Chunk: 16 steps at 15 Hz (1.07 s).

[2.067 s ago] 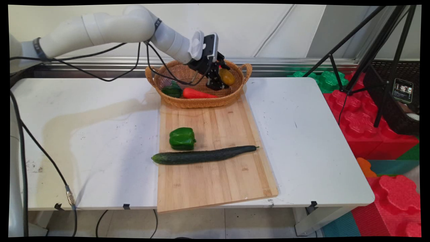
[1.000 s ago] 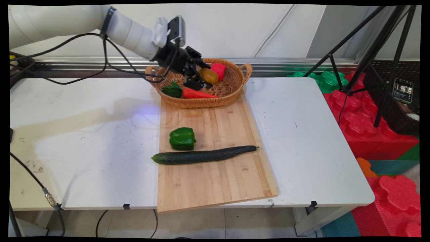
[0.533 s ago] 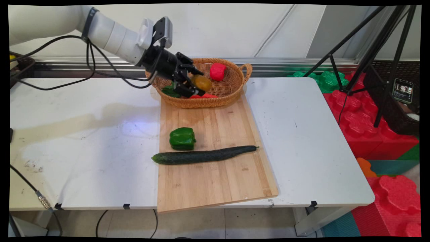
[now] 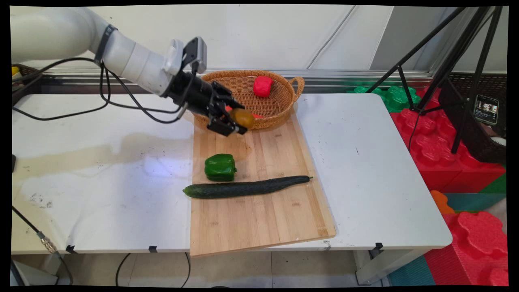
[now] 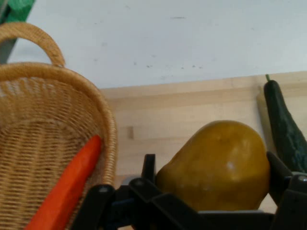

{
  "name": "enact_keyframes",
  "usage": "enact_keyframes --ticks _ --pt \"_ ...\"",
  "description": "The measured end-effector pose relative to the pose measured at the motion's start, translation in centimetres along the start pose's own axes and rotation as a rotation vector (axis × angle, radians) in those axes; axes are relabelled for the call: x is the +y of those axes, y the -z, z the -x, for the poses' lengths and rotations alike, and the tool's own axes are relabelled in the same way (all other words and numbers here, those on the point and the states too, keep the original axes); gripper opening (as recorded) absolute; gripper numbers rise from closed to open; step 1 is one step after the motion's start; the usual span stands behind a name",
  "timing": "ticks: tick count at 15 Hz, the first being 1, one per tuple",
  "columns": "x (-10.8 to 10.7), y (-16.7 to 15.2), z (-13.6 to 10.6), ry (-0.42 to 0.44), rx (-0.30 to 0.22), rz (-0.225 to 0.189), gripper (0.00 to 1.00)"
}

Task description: Place the picked object on the cutting board

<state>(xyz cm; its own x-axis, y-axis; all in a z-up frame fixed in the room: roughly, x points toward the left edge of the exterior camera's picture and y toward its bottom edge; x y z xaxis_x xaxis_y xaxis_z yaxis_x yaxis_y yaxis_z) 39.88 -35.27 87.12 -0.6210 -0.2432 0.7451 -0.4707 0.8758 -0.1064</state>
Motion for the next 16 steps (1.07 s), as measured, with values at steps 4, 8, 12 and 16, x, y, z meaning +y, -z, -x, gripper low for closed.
enact_keyframes --ticks 4,8,12,16 --pt "1.3 -1.9 0.3 0.047 -0.019 0.011 0.0" --pt "2.4 -4.7 0.3 0.099 -0.045 0.012 0.0" --pt "2.9 -6.8 0.4 0.117 -0.07 0.016 0.0" --pt "3.2 -9.2 0.7 0.121 -0.101 0.028 0.0"
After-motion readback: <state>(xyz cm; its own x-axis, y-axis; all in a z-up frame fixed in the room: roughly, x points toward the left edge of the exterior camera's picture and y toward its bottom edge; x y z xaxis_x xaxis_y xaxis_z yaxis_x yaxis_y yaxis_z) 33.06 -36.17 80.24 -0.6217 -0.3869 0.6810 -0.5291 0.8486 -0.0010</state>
